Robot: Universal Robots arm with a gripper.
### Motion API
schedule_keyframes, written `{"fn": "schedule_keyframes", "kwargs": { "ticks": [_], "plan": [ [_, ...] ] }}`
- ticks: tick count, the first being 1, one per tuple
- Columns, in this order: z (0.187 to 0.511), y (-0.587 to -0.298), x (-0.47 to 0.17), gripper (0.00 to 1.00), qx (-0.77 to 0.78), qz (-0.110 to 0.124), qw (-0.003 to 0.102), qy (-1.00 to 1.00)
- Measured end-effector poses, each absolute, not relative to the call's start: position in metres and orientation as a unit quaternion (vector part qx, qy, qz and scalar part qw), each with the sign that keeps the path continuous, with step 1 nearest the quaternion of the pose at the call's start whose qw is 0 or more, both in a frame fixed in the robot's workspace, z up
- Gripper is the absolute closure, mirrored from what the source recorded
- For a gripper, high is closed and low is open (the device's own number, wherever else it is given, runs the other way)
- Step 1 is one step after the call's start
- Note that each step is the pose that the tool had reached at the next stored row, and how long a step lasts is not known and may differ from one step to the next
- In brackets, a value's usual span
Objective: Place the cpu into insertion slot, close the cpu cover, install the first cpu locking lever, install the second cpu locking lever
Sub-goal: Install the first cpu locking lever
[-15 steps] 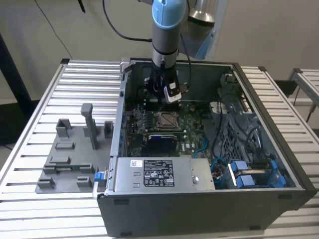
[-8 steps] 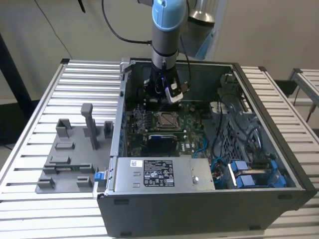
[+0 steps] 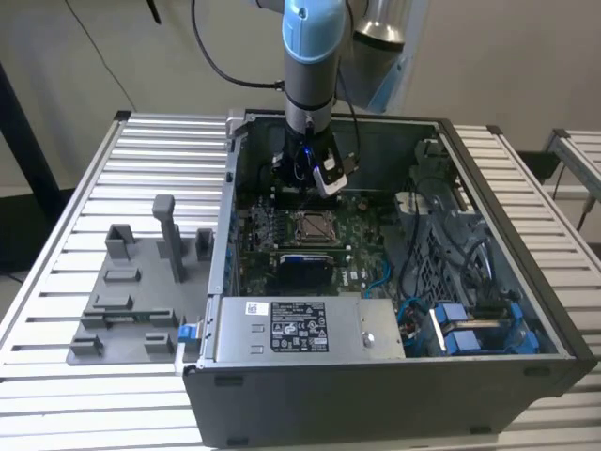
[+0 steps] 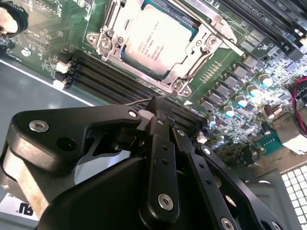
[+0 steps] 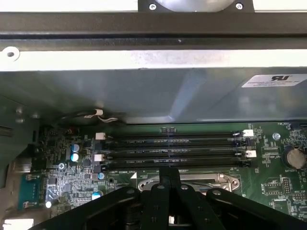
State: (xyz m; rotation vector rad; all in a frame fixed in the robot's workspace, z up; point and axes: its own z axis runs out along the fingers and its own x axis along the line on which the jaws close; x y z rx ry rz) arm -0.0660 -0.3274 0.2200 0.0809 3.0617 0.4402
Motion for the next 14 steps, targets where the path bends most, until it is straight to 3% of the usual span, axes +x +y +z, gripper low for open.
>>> {"fn": "schedule_keyframes", "kwargs": {
  "ticks": [6, 14],
  "plan": [
    [0.2194, -0.3263, -0.0692, 0.89, 0.026, 0.143, 0.026, 0.989],
    [0.2162, -0.3263, -0.0747, 0.89, 0.024, 0.146, 0.037, 0.988]
  ]
}}
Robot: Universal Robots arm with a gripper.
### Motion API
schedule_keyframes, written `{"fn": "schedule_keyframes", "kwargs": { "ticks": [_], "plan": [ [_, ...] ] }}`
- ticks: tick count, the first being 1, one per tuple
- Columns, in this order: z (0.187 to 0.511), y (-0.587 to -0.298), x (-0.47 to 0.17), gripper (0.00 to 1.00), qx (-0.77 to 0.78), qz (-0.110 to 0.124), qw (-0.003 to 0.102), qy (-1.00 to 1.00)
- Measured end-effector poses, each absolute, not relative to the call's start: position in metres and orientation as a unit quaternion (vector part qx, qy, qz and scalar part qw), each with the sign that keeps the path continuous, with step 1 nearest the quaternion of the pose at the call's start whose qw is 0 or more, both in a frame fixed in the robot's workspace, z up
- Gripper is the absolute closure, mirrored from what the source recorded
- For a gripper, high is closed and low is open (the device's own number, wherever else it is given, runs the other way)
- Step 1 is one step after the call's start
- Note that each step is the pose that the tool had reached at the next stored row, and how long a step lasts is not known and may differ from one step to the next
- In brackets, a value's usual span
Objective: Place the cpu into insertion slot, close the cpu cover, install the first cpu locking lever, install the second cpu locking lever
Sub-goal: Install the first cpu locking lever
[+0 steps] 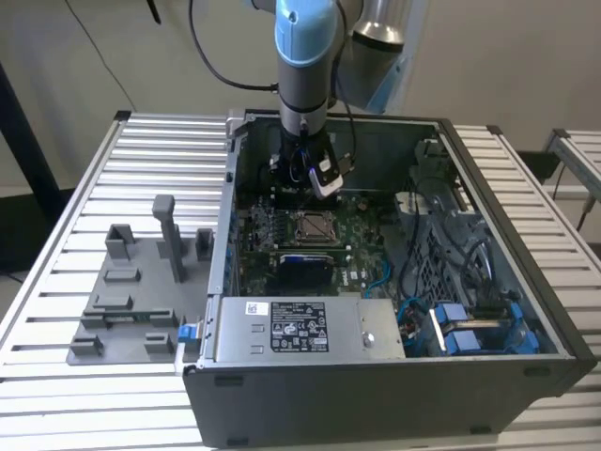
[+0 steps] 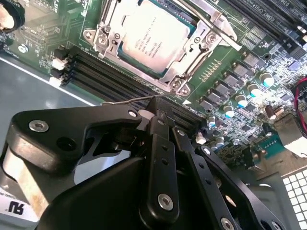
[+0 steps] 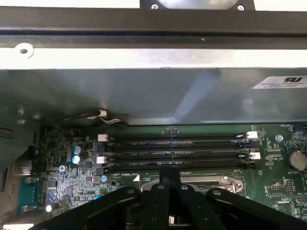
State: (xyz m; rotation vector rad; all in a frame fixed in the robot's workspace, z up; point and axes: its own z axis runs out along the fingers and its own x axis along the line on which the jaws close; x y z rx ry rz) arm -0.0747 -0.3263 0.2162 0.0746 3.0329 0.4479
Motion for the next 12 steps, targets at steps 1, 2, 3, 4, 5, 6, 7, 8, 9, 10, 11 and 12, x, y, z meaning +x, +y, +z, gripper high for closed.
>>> {"fn": "schedule_keyframes", "kwargs": {
  "ticks": [1, 2, 3, 4, 5, 6, 7, 8, 9, 10, 11, 12],
  "plan": [
    [0.2161, -0.3263, -0.0759, 0.89, 0.024, 0.147, 0.039, 0.988],
    [0.2158, -0.3262, -0.0772, 0.89, 0.024, 0.147, 0.04, 0.988],
    [0.2154, -0.3261, -0.078, 0.89, 0.024, 0.148, 0.041, 0.988],
    [0.215, -0.326, -0.0783, 0.89, 0.024, 0.148, 0.042, 0.988],
    [0.215, -0.326, -0.0783, 0.89, 0.023, 0.148, 0.043, 0.988],
    [0.2149, -0.3261, -0.0785, 0.89, 0.023, 0.148, 0.043, 0.988],
    [0.2145, -0.3261, -0.0787, 0.89, 0.023, 0.148, 0.043, 0.988],
    [0.214, -0.3261, -0.0787, 0.89, 0.023, 0.148, 0.043, 0.988],
    [0.2134, -0.3261, -0.0788, 0.89, 0.023, 0.148, 0.043, 0.988],
    [0.2126, -0.3261, -0.0788, 0.89, 0.023, 0.148, 0.043, 0.988],
    [0.2118, -0.3261, -0.0788, 0.89, 0.023, 0.148, 0.043, 0.988],
    [0.2113, -0.3261, -0.0788, 0.89, 0.023, 0.148, 0.043, 0.988]
  ]
}}
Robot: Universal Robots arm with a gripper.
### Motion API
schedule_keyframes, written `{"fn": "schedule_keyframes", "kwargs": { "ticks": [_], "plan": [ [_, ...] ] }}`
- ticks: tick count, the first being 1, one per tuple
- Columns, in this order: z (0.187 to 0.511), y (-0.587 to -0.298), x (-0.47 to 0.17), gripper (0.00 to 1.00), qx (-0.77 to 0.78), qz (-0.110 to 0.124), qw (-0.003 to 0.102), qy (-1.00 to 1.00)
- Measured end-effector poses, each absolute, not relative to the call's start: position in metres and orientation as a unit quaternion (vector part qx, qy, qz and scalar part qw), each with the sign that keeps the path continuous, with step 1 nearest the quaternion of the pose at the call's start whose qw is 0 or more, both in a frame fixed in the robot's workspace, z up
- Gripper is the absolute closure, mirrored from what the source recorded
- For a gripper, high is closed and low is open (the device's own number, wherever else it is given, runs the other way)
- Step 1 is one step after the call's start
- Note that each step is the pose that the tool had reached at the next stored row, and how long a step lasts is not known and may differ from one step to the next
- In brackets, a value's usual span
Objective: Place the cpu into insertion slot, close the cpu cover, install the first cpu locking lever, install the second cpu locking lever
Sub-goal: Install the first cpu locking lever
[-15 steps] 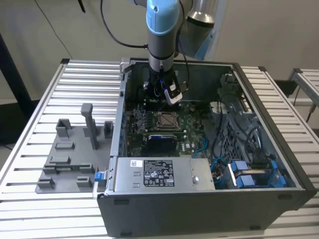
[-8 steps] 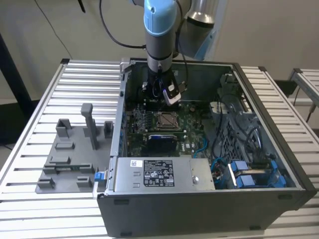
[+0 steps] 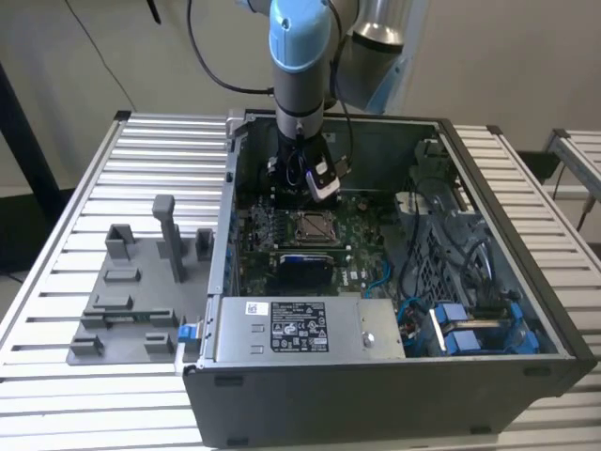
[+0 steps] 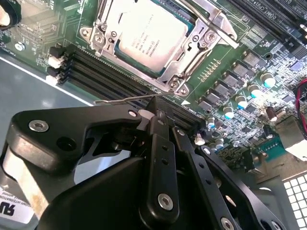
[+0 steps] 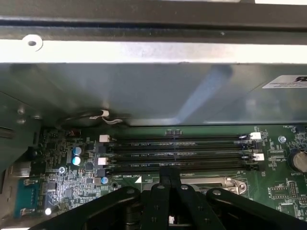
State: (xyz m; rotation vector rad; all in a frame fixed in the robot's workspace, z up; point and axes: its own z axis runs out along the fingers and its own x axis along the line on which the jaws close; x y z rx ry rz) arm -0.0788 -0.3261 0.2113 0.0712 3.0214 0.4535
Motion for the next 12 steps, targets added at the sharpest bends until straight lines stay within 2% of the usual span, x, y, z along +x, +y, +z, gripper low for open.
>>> {"fn": "schedule_keyframes", "kwargs": {
  "ticks": [12],
  "plan": [
    [0.2072, -0.3261, -0.0758, 0.89, 0.02, 0.148, 0.042, 0.988]
  ]
}}
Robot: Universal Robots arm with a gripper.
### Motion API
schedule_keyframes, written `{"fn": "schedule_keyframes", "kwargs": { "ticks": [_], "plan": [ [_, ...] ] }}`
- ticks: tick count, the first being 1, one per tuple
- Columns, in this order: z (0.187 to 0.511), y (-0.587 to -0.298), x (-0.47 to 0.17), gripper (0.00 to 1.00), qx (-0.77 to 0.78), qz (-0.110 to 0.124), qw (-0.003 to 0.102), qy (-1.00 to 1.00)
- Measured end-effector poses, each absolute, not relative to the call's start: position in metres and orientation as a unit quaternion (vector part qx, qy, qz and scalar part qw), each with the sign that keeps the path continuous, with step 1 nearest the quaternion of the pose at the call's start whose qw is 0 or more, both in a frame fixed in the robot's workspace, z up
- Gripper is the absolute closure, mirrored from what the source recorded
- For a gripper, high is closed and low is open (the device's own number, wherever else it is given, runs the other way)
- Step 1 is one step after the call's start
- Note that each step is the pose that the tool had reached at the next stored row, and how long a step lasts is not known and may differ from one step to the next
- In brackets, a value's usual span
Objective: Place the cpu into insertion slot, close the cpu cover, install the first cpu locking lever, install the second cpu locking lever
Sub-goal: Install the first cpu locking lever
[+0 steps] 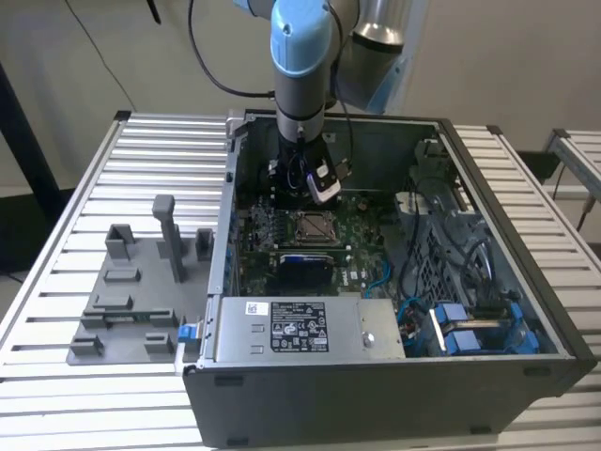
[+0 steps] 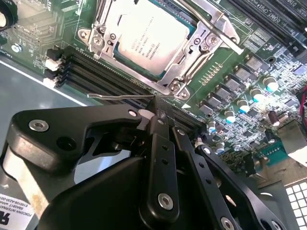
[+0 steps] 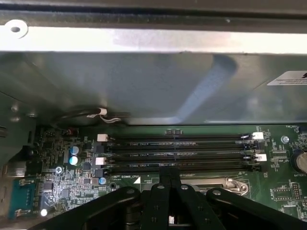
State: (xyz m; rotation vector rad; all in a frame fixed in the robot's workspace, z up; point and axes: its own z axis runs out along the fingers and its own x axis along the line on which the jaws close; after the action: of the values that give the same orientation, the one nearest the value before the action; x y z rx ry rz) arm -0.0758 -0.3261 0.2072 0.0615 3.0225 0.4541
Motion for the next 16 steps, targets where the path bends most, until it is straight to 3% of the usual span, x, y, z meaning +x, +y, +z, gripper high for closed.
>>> {"fn": "schedule_keyframes", "kwargs": {
  "ticks": [16],
  "plan": [
    [0.205, -0.327, -0.06, 0.89, 0.015, 0.149, 0.041, 0.988]
  ]
}}
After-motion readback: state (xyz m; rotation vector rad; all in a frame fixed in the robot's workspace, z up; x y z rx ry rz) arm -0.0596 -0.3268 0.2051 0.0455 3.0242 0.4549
